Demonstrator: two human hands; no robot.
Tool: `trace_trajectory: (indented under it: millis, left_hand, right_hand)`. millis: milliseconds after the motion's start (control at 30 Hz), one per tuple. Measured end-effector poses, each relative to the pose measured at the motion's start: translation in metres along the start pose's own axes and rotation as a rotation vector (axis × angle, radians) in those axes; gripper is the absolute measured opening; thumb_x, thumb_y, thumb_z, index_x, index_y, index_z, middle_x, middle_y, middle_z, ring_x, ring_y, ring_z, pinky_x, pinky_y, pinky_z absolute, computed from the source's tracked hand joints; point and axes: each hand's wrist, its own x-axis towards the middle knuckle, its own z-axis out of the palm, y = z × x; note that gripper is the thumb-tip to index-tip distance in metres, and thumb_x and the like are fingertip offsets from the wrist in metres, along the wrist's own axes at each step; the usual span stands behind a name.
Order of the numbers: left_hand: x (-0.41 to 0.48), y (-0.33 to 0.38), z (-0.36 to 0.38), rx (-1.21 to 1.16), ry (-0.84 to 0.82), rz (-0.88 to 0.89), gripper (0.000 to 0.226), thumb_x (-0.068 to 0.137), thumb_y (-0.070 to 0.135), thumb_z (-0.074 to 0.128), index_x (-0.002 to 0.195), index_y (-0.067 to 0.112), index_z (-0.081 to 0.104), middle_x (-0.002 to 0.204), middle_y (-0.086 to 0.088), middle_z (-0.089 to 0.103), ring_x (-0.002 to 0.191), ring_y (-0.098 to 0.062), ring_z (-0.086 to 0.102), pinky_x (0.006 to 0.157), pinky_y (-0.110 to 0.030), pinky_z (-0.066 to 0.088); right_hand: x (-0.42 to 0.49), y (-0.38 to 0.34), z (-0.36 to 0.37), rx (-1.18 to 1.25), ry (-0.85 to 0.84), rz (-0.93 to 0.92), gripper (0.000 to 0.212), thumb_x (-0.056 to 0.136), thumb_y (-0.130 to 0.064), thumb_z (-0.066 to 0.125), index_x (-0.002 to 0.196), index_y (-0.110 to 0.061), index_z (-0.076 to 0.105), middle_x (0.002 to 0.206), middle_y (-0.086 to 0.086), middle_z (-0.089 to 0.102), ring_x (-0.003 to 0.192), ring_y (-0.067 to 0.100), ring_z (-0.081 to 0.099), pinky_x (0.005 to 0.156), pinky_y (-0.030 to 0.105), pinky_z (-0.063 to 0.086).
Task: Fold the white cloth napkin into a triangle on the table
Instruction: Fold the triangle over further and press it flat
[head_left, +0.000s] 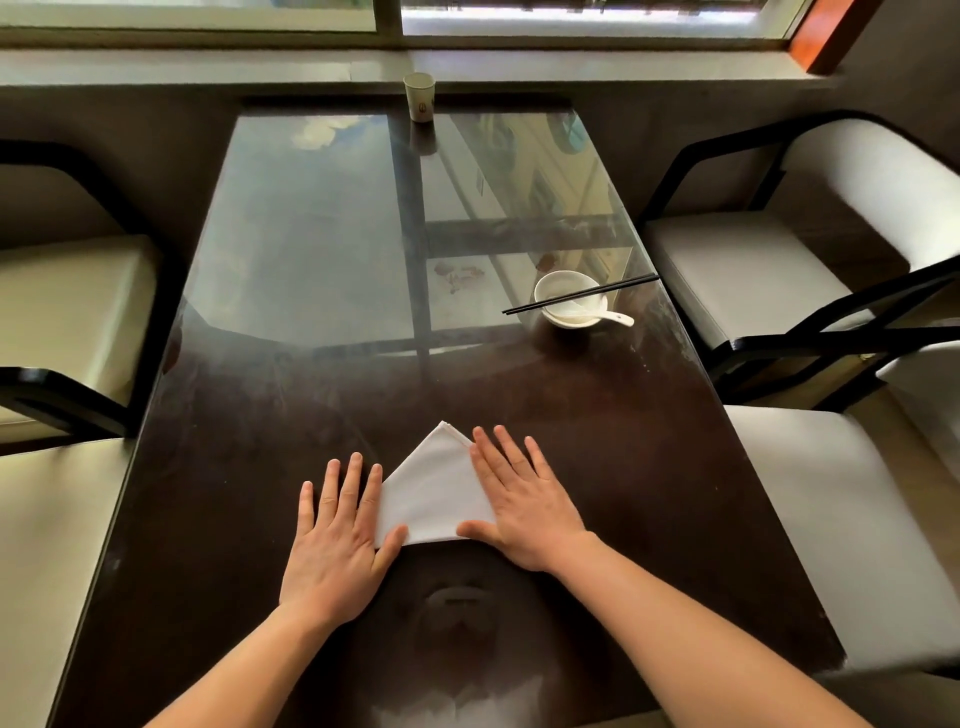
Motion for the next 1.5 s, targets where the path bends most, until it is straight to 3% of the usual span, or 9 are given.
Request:
trace_trajectory:
  millis: [167, 333, 500, 767, 867, 1100, 1200, 1367, 1500]
  left_hand:
    - [-0.002, -0.003, -0.001, -0.014, 0.001, 0.033, 0.073, 0.096, 0.070, 0.017, 0.158, 0.032, 0.008, 0.167, -0.006, 0.002, 0.154, -0.028, -0.007, 0.122, -0.054, -0.001]
    - [-0.001, -0.001, -0.002, -0.026, -0.010, 0.021, 0.069, 0.095, 0.071, 0.013, 0.156, 0.041, 0.004, 0.167, -0.002, -0.002, 0.153, -0.026, -0.012, 0.122, -0.052, -0.006]
    - [0.000, -0.002, -0.003, -0.017, -0.027, 0.004, 0.068, 0.095, 0.072, 0.007, 0.155, 0.044, -0.004, 0.167, -0.001, -0.008, 0.152, -0.025, -0.020, 0.122, -0.051, -0.009]
    - [0.002, 0.000, -0.003, -0.015, -0.041, 0.008, 0.070, 0.091, 0.075, 0.000, 0.153, 0.045, -0.012, 0.164, 0.001, -0.017, 0.149, -0.024, -0.026, 0.121, -0.050, -0.015]
    - [0.002, 0.000, -0.007, -0.016, -0.076, 0.001, 0.069, 0.090, 0.075, -0.005, 0.150, 0.047, -0.019, 0.163, 0.001, -0.023, 0.148, -0.024, -0.029, 0.120, -0.050, -0.017]
    - [0.004, 0.051, -0.023, -0.100, 0.031, 0.129, 0.071, 0.096, 0.053, 0.022, 0.159, 0.019, 0.014, 0.167, -0.008, 0.003, 0.154, -0.027, -0.002, 0.122, -0.049, -0.001]
    - [-0.001, 0.062, -0.014, -0.047, -0.013, 0.185, 0.081, 0.095, 0.068, 0.019, 0.158, 0.018, 0.006, 0.166, -0.007, -0.002, 0.153, -0.029, -0.007, 0.121, -0.050, -0.001]
    - [-0.027, 0.012, -0.002, -0.020, -0.025, 0.000, 0.091, 0.092, 0.074, 0.008, 0.156, 0.009, 0.011, 0.166, -0.008, 0.004, 0.154, -0.025, -0.004, 0.123, -0.047, -0.002]
    - [-0.036, 0.010, -0.005, -0.103, -0.059, -0.113, 0.095, 0.085, 0.078, -0.008, 0.155, 0.012, -0.010, 0.164, -0.004, -0.017, 0.150, -0.020, -0.025, 0.122, -0.041, -0.014]
  right_hand:
    - [0.005, -0.044, 0.003, 0.031, 0.070, -0.138, 0.101, 0.087, -0.083, 0.015, 0.159, -0.013, -0.002, 0.167, 0.000, -0.016, 0.152, 0.021, -0.022, 0.123, 0.056, -0.004]
    - [-0.032, -0.014, 0.016, 0.019, 0.014, -0.036, 0.100, 0.087, -0.085, 0.011, 0.158, -0.016, -0.009, 0.165, -0.003, -0.022, 0.149, 0.019, -0.029, 0.121, 0.056, -0.007]
    - [-0.078, 0.002, 0.021, 0.049, 0.065, 0.141, 0.099, 0.090, -0.083, 0.018, 0.159, -0.014, 0.002, 0.168, 0.000, -0.010, 0.154, 0.027, -0.012, 0.119, 0.053, -0.002]
    - [-0.059, -0.039, 0.021, 0.087, 0.045, 0.025, 0.097, 0.089, -0.084, 0.013, 0.159, -0.018, -0.001, 0.167, -0.003, -0.016, 0.152, 0.022, -0.023, 0.119, 0.053, -0.007]
    - [-0.091, -0.017, 0.029, 0.043, 0.049, 0.095, 0.098, 0.090, -0.083, 0.019, 0.159, -0.014, 0.007, 0.168, 0.001, -0.004, 0.154, 0.025, -0.009, 0.118, 0.050, 0.001]
    - [-0.102, -0.011, 0.024, 0.073, 0.008, 0.108, 0.100, 0.091, -0.083, 0.021, 0.158, -0.011, 0.006, 0.168, 0.004, -0.003, 0.154, 0.027, -0.007, 0.117, 0.048, 0.001]
    - [-0.104, -0.010, 0.023, 0.078, -0.004, 0.102, 0.101, 0.090, -0.084, 0.020, 0.158, -0.011, 0.004, 0.168, 0.003, -0.005, 0.154, 0.026, -0.010, 0.118, 0.047, 0.000]
    - [-0.103, -0.007, 0.024, 0.090, -0.008, 0.081, 0.101, 0.088, -0.086, 0.013, 0.157, -0.016, -0.009, 0.165, -0.002, -0.019, 0.151, 0.019, -0.024, 0.119, 0.045, -0.008]
    - [-0.101, -0.009, 0.023, 0.102, -0.008, 0.106, 0.098, 0.087, -0.086, 0.006, 0.156, -0.020, -0.014, 0.164, -0.006, -0.025, 0.148, 0.017, -0.030, 0.118, 0.045, -0.012]
